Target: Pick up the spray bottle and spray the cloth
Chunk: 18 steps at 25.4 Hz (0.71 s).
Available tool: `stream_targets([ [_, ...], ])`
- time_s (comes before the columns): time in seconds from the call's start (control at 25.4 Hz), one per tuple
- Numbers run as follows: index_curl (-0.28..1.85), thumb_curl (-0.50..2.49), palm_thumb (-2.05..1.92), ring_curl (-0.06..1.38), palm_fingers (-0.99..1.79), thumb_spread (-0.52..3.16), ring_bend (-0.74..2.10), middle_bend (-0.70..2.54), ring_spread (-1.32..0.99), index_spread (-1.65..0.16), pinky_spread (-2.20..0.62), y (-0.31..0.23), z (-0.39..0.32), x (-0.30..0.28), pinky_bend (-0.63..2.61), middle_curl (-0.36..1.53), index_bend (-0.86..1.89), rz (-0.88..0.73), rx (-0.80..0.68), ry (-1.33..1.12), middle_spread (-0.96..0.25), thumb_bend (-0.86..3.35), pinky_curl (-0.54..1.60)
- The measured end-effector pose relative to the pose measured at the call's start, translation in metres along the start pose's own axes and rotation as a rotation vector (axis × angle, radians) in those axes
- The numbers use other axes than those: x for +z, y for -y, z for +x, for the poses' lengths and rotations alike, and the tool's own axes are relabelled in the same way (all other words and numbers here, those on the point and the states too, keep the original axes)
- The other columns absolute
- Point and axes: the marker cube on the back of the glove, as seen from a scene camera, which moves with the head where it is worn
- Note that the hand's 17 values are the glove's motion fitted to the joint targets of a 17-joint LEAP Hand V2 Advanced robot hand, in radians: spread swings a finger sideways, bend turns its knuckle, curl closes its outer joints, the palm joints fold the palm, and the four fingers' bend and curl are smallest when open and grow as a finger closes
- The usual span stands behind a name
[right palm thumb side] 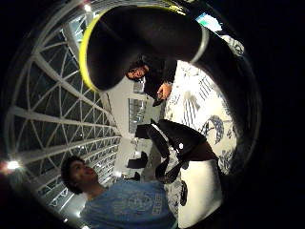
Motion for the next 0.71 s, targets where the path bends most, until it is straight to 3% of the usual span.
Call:
stream_targets([
  [0.35, 0.22, 0.32, 0.72, 0.27, 0.57, 1.0, 0.31, 0.4, 0.04, -0.37, 0.21, 0.029, 0.006, 0.018, 0.36, 0.37, 0.15, 0.067, 0.037, 0.036, -0.01, 0.04, 0.31],
  [0.71, 0.32, 0.44, 0.96, 0.31, 0.9, 0.88, 0.41, 0.36, 0.01, -0.29, 0.23, 0.035, 0.009, 0.017, 0.18, 0.38, 0.26, 0.118, -0.036, -0.015, -0.05, 0.1, 0.27],
])
